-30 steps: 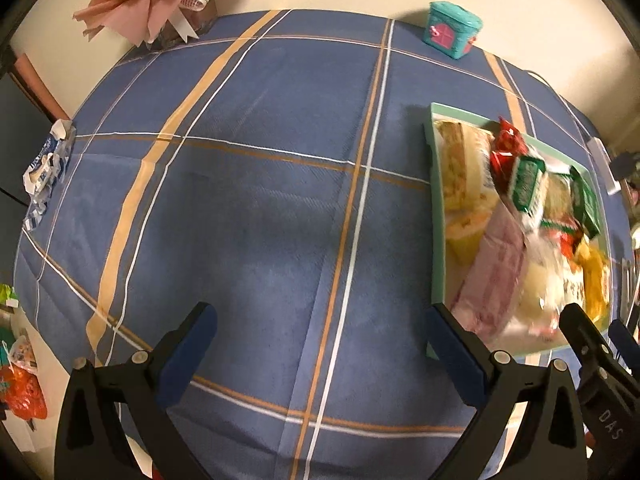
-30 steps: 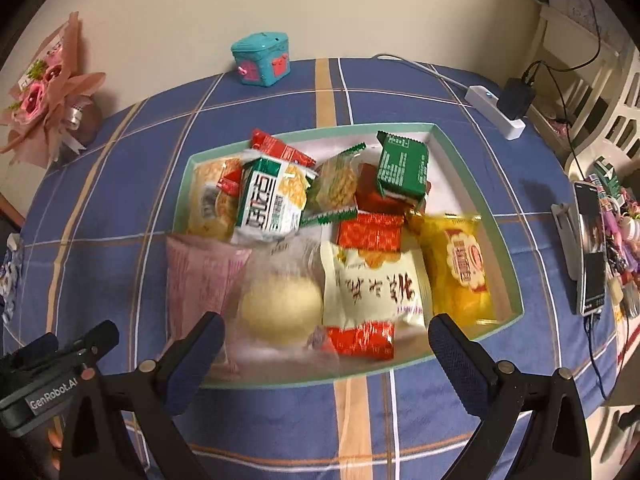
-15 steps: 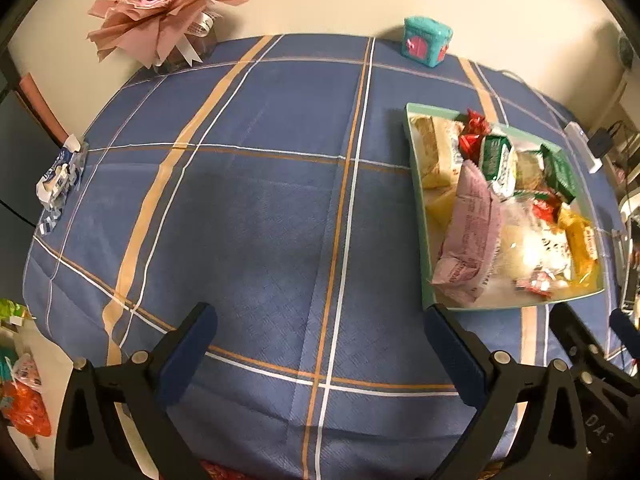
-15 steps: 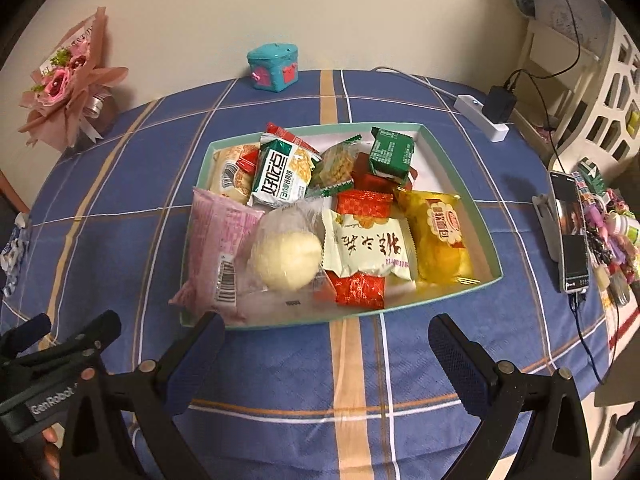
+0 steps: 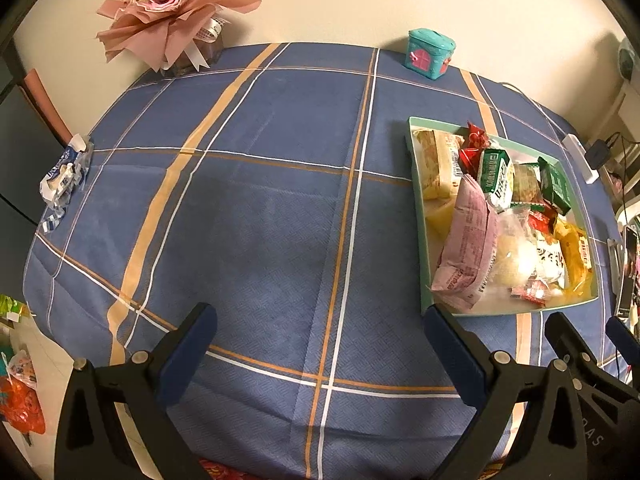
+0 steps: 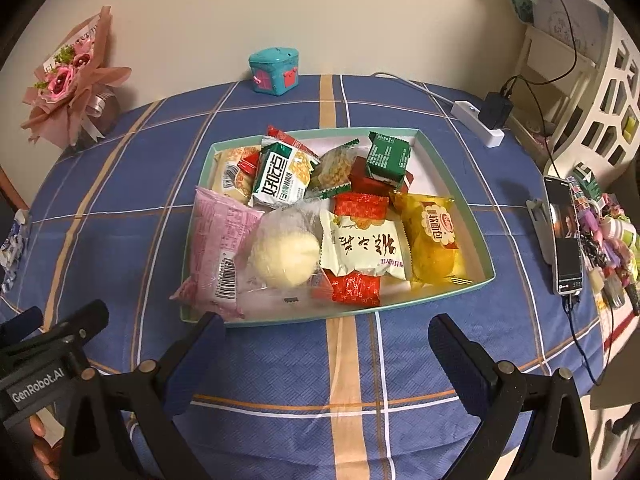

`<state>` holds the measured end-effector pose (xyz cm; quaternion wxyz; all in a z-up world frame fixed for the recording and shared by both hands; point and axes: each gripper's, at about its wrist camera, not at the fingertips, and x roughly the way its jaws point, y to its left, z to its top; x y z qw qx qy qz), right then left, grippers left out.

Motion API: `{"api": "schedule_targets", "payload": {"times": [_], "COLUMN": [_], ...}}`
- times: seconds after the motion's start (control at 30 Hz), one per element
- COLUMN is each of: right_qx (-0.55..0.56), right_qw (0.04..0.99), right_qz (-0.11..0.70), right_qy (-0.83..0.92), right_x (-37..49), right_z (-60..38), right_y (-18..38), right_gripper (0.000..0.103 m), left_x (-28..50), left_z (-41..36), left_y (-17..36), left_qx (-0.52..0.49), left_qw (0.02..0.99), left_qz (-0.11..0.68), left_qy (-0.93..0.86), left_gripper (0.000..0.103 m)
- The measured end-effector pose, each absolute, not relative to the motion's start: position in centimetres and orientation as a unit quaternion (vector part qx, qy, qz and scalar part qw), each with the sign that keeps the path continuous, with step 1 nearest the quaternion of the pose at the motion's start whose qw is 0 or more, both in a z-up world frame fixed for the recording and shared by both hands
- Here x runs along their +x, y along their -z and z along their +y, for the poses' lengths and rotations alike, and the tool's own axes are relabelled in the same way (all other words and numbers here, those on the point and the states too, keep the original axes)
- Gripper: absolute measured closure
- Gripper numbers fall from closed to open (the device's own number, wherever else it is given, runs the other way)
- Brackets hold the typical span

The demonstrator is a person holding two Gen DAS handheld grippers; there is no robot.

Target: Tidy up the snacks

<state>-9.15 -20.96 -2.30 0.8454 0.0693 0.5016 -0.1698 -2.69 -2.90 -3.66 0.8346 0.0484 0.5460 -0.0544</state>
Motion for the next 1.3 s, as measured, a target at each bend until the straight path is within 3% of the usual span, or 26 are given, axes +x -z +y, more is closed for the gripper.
{"api": "schedule_targets", "payload": {"times": [1.3], "right_qx": [0.075], "right_qw": [0.837], "right_qz": [0.513], "right_qy": [0.177], "right_x": [-9.04], "right_z": [-21.31], "right_y": [2.35], "right_gripper": [0.0], "left_x": [-2.42], "left_z": [-3.27], "left_y": [3.68], "left_qx": [0.071], "left_qw": [0.839], "left_qz": [0.538], "left_qy": [0.026], "left_gripper": [0.0]}}
